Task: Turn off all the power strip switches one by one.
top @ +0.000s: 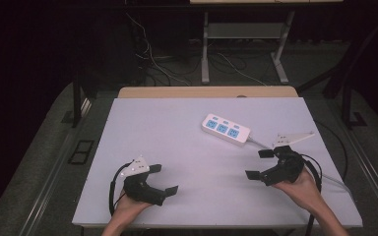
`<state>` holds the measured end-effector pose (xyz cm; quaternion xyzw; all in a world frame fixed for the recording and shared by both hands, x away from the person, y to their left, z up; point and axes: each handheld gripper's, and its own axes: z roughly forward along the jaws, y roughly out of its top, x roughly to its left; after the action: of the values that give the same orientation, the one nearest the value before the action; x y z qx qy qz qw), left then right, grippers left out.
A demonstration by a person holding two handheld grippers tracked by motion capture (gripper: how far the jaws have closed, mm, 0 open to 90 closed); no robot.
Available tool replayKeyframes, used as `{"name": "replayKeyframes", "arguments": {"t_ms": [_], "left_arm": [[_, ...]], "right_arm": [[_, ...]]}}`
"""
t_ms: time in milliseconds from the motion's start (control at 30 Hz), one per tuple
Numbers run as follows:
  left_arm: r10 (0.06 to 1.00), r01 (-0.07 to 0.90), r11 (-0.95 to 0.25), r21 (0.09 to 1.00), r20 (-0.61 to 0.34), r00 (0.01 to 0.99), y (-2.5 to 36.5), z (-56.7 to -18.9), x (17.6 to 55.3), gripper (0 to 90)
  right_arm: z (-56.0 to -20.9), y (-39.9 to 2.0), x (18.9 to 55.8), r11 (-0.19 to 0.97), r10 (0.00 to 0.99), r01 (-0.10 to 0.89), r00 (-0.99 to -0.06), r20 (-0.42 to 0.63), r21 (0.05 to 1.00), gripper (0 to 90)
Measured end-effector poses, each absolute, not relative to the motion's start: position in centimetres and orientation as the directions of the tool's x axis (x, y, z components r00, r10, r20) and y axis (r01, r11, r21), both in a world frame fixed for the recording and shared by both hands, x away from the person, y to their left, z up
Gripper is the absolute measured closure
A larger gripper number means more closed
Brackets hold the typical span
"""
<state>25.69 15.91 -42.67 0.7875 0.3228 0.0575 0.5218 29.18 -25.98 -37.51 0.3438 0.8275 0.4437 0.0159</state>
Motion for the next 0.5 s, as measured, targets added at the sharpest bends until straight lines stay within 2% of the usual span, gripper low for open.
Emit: {"name": "replayKeyframes", "arguments": {"t_ms": [500], "left_arm": [[0.571,0.452,-0.244,0.858,-0.250,0.782,16.0,-42.8,25.7,0.0]], "right_arm": [[-36.1,-25.5,31.4,0.393,0.572,0.546,-0.775,0.268,0.740,0.3]]}}
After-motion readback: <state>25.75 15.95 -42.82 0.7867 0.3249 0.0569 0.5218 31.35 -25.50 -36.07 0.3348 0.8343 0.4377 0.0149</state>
